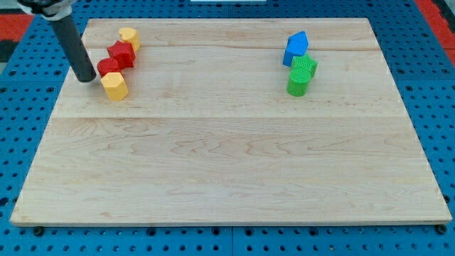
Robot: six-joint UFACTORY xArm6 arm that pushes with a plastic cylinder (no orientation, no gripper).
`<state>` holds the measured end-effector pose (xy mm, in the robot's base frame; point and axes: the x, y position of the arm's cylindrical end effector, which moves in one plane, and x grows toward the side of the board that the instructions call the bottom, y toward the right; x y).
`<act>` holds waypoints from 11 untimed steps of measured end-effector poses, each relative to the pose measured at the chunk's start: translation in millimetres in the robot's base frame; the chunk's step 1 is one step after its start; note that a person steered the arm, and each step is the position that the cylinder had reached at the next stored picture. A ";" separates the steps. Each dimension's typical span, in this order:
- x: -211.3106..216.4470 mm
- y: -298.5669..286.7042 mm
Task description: Separate the green blocks
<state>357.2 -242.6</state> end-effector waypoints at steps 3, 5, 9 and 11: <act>16.4 7.1; 102.3 86.7; 51.1 400.1; 23.1 383.9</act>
